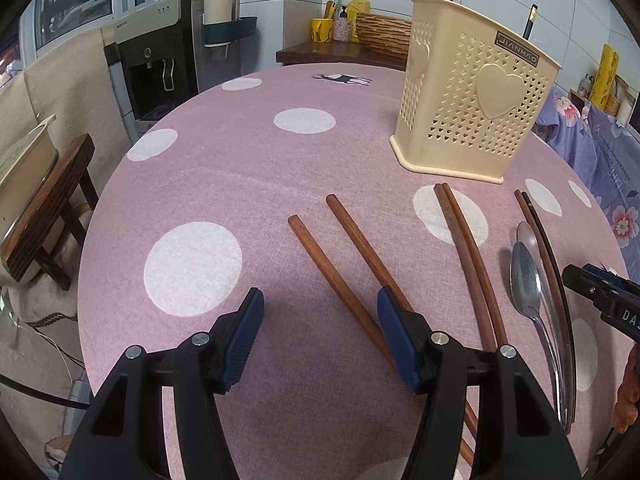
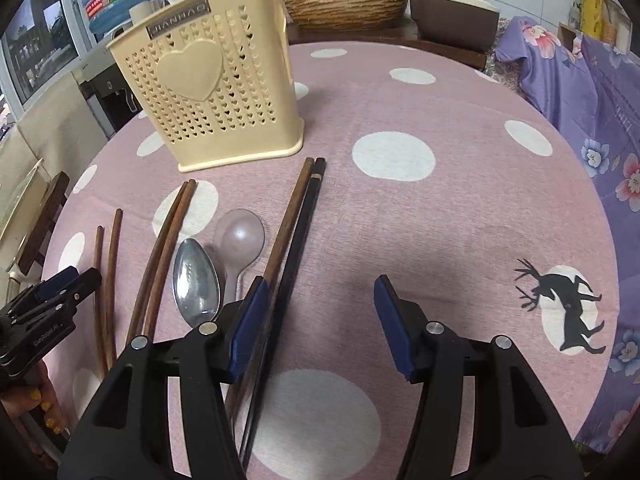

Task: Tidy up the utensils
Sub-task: 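Move both grippers back over the remaining chopsticks on the table, then grasp a brown chopstick with the left gripper while the right gripper grasps a black chopstick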

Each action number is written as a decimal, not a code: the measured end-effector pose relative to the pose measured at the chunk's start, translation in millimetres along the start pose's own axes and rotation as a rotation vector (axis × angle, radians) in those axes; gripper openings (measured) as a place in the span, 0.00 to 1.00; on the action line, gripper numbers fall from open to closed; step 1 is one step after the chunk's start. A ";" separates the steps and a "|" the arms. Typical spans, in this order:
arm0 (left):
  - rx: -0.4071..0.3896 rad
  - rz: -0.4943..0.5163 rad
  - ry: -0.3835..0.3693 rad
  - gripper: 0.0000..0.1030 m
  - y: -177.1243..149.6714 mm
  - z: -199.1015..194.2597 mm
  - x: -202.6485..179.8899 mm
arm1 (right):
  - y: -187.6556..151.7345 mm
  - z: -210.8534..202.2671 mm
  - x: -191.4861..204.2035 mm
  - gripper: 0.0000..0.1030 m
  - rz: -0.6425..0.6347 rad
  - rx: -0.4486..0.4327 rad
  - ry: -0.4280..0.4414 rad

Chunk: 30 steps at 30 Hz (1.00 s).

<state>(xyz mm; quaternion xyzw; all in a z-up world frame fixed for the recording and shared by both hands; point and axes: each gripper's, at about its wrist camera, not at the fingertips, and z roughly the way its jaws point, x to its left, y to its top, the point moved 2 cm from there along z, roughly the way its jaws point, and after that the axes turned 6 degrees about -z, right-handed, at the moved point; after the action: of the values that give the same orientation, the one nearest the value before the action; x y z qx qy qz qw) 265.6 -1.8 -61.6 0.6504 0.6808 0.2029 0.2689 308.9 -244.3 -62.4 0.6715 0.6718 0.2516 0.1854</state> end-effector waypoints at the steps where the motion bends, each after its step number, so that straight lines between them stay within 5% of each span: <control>1: 0.000 0.006 0.003 0.57 0.7 1.0 -0.7 | 1.0 2.1 0.2 0.53 0.003 0.004 0.005; 8: 0.000 0.016 0.002 0.57 1.1 0.8 3.7 | 6.6 4.5 -13.2 0.49 0.020 0.007 -0.048; 22: 0.065 -0.078 -0.027 0.56 21.8 12.3 7.2 | 30.9 10.3 -21.3 0.45 0.074 0.024 0.003; 30: 0.038 -0.078 0.030 0.30 24.1 15.2 0.3 | 48.8 31.4 -18.8 0.25 0.108 0.043 -0.034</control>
<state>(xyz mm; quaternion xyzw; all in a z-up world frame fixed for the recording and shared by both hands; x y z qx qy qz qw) 293.9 -0.9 -58.3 0.6252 0.7133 0.1892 0.2539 367.3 -261.6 -60.7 0.7148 0.6367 0.2352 0.1684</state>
